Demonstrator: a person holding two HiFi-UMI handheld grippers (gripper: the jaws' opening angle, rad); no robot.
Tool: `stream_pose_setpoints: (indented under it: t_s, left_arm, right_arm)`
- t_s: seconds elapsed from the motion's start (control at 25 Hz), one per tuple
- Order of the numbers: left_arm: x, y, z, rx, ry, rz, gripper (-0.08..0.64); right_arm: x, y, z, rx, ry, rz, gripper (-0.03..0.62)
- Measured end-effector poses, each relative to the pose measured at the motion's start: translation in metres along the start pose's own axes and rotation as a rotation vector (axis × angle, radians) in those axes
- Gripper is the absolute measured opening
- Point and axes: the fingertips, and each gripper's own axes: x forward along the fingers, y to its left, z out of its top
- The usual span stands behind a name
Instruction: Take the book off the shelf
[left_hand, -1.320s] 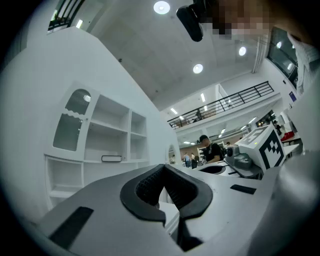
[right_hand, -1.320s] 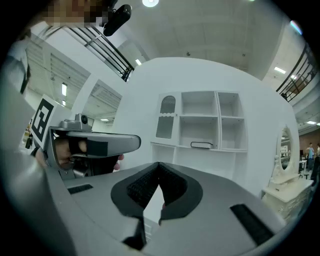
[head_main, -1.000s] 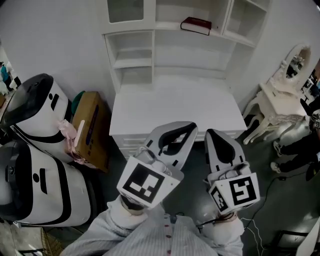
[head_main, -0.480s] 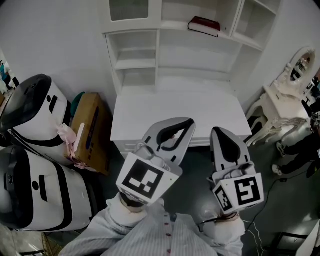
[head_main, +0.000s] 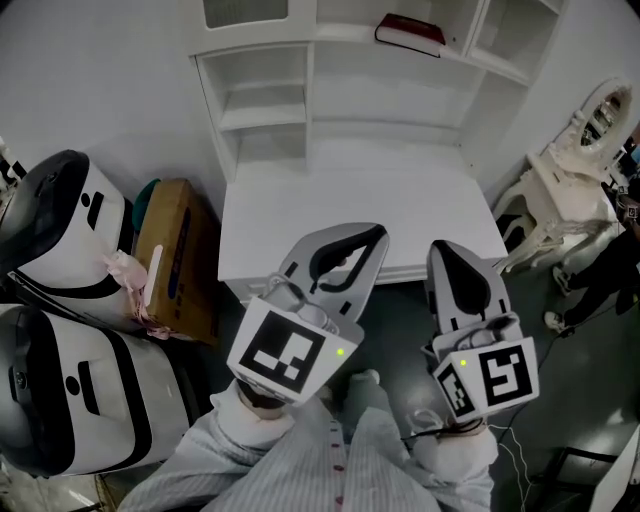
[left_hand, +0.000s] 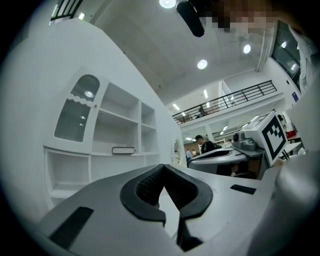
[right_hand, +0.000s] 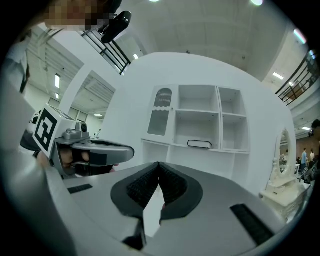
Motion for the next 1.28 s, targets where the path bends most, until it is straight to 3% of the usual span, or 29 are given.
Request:
stream_pose_setpoints:
  t_s: [0.48, 0.92, 1.28]
  left_arm:
    - [0.049, 0.013, -0.014, 0.032, 0.013, 0.022, 0.011]
    - [0.157, 0.03, -0.024, 0.085, 0.037, 0.051, 0.011]
    - [0.242, 0.057, -0.016, 0.1, 0.063, 0.162, 0.011]
  right_arm:
    - [0.022, -0.043, -0.019, 0.015, -0.007, 0.008, 0.014]
    - [0.07, -0.141, -0.036, 0.036, -0.048, 0.038, 0.014]
    - [0.123, -0.222, -0.029, 0.025, -0.074, 0.143, 0.014]
